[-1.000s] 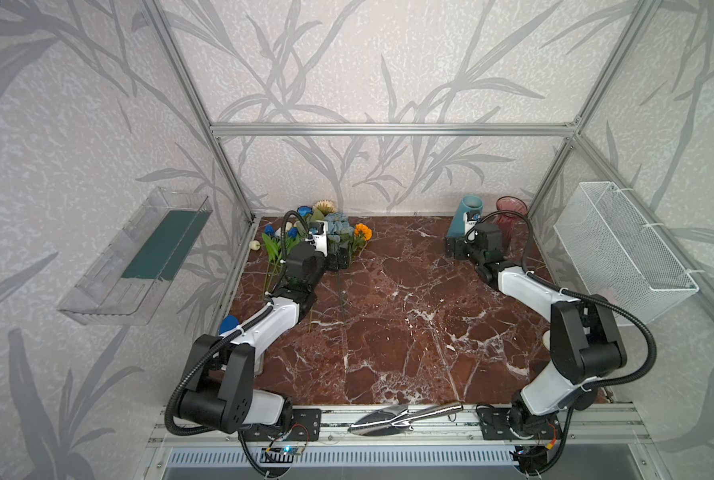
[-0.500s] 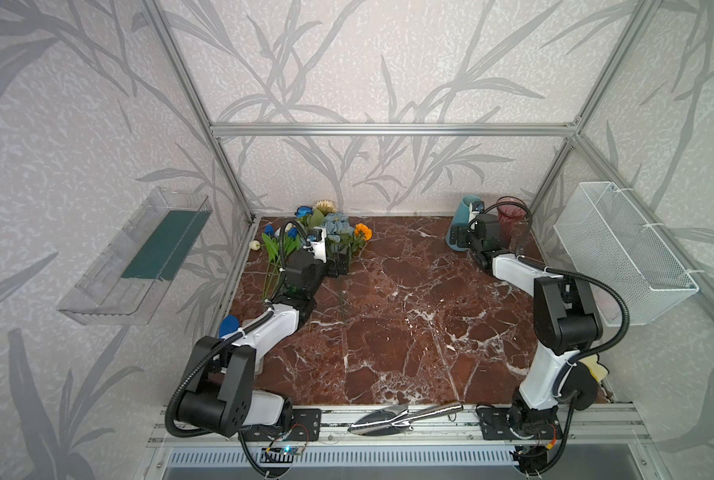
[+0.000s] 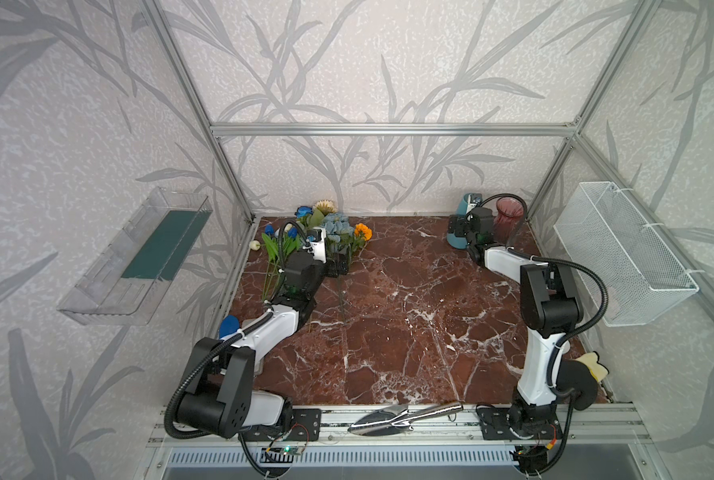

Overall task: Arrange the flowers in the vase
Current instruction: 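Grasp the light-blue vase with the right gripper and carry it toward the flowers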

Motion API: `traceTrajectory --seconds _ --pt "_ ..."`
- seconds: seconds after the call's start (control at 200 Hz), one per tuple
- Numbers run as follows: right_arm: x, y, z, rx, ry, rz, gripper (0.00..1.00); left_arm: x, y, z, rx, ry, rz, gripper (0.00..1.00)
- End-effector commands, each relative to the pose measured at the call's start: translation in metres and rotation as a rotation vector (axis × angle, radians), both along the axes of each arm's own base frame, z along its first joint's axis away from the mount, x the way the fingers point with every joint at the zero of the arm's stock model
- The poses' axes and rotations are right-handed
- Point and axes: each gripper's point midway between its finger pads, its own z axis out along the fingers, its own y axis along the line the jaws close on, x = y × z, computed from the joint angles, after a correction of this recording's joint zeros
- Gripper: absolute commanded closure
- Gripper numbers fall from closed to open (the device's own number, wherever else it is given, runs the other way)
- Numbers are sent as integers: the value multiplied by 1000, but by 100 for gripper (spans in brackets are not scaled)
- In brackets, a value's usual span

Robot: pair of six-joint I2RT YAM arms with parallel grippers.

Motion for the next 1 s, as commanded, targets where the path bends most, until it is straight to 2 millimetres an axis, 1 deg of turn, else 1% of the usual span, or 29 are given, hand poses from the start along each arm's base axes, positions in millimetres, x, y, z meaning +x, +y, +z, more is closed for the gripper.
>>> traceTrajectory --seconds 0.0,0.06,0.19,0.255,0.395,0.53,0.615,0.68,0.775,0.81,0.845,0.915,0.995 --pt "13 -3 16 -14 -73 -23 1 -5 1 14 -13 -42 1 1" --pt "17 -7 14 -2 -67 -28 1 -5 1 14 -12 -43 -1 1" --pt "22 -8 10 -14 -69 -26 0 -5 1 12 -16 -38 2 1" --pt "23 -7 9 -14 -73 -20 2 -5 1 13 -18 -40 0 1" --pt "24 -3 6 -7 -78 3 13 -5 2 14 -21 -46 5 1" --pt "21 -1 5 -4 -88 21 28 -6 2 14 -23 -45 7 1" --pt "17 2 9 -4 -103 41 36 -6 5 14 -23 -45 20 1" --pt "14 6 12 -2 -110 69 46 -7 6 14 -22 -47 30 1" --pt "9 13 16 6 -114 109 54 -7 10 13 -28 -47 52 1" --pt "5 18 20 15 -121 141 60 -7 12 14 -32 -50 60 1" --pt "0 26 26 25 -138 185 63 -7 13 14 -37 -47 67 1" --pt "-14 47 39 37 -182 283 66 -6 16 14 -47 -39 82 1" --pt "-33 76 54 48 -217 394 70 -6 22 11 -56 -21 107 1"
